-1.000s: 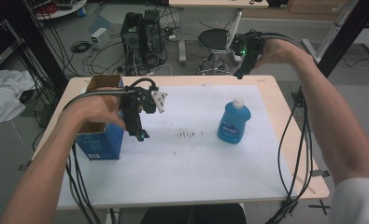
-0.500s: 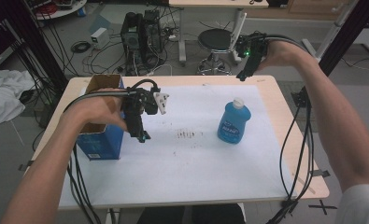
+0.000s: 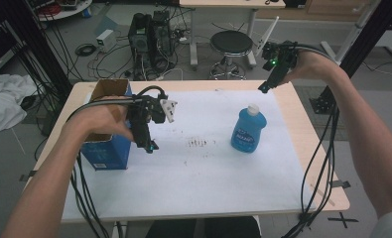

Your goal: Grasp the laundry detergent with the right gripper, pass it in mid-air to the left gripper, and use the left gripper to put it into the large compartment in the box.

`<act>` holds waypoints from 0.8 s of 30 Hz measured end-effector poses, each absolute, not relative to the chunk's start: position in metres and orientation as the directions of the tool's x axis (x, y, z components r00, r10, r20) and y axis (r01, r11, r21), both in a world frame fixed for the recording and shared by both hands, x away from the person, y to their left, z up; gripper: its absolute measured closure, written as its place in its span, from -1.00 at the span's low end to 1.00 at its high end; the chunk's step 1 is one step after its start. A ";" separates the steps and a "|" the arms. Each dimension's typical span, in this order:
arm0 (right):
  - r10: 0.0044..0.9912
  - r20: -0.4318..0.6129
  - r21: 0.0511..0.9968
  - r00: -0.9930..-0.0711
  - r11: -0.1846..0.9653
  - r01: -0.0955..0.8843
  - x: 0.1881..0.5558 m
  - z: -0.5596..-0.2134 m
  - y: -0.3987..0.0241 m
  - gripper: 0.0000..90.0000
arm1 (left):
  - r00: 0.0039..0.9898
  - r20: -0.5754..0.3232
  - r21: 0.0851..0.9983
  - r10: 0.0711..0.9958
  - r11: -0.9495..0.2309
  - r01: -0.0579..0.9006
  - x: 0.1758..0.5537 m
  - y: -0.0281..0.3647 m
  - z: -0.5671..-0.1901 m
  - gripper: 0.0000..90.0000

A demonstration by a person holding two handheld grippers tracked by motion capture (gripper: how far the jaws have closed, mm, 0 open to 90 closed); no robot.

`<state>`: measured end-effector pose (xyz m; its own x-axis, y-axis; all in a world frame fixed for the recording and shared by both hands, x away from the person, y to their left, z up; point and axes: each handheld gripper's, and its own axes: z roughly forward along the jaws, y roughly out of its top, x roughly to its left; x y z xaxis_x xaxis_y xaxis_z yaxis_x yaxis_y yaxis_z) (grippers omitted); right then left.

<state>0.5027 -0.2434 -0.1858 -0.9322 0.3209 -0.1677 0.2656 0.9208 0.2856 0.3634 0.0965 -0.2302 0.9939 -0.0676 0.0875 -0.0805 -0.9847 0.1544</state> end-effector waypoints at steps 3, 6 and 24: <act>0.334 -0.174 0.289 -0.926 0.917 0.276 0.494 -0.186 -0.246 -0.74 | 0.994 0.092 0.158 -0.063 -0.984 -0.077 0.363 0.097 -0.231 -0.61; 0.342 -0.185 0.284 -0.921 0.916 0.283 0.484 -0.187 -0.247 -0.74 | 0.994 0.092 0.158 -0.063 -0.985 -0.076 0.364 0.098 -0.232 -0.61; 0.387 -0.132 0.368 -0.913 0.874 0.317 0.437 -0.230 -0.254 -0.74 | 0.994 0.088 0.170 -0.067 -0.982 -0.081 0.363 0.097 -0.239 -0.61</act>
<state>0.4374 -0.2544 -0.2298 -0.9127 0.3867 -0.1322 0.3170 0.8741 0.3679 0.3630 0.0975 -0.2394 0.9939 -0.0669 0.0878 -0.0811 -0.9821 0.1698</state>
